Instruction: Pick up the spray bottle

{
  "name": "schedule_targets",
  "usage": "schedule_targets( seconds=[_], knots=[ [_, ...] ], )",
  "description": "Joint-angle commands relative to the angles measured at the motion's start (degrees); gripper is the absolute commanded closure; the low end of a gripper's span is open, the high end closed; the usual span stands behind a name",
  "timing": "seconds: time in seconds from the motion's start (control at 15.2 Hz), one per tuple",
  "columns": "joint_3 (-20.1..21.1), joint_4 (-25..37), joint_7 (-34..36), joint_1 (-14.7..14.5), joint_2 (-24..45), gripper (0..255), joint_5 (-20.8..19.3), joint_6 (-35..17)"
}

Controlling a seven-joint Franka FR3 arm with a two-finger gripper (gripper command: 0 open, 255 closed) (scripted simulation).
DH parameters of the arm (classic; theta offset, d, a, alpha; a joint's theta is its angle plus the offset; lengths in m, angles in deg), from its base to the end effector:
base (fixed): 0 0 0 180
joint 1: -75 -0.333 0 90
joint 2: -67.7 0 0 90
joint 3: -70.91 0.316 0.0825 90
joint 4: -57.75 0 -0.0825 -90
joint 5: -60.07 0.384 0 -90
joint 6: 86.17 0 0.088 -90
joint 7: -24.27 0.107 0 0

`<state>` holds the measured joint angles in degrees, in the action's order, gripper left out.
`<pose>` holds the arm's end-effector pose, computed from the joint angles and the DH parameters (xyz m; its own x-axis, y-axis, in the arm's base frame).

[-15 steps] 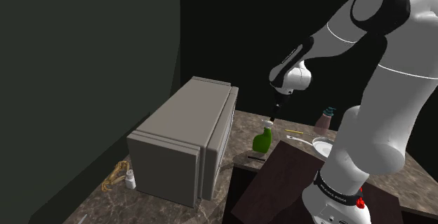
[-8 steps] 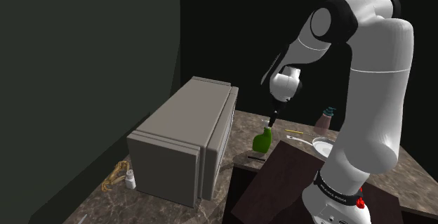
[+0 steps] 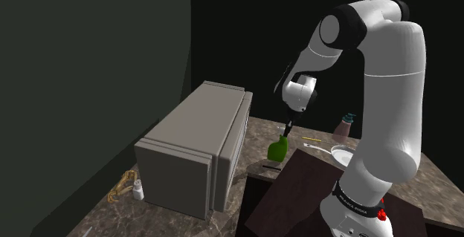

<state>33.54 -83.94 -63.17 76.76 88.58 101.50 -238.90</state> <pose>0.3310 -0.3209 0.1743 0.9755 0.2078 0.0716 0.2119 -0.9758 -0.0545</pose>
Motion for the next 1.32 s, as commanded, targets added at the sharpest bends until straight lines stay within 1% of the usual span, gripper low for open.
schedule_targets(
  seconds=[0.0, 0.4, 0.86, 1.25],
  knots=[
    [0.05, 0.00, -0.05, 0.04, 0.05, 255, 0.07, -0.01],
    [-0.01, 0.01, -0.01, 0.02, 0.02, 255, -0.01, 0.03],
    [-7.01, -1.67, 7.42, -5.25, -6.54, 255, -9.97, 2.76],
    [-12.68, -2.47, 14.98, -9.33, -12.91, 255, -20.21, 5.39]
  ],
)
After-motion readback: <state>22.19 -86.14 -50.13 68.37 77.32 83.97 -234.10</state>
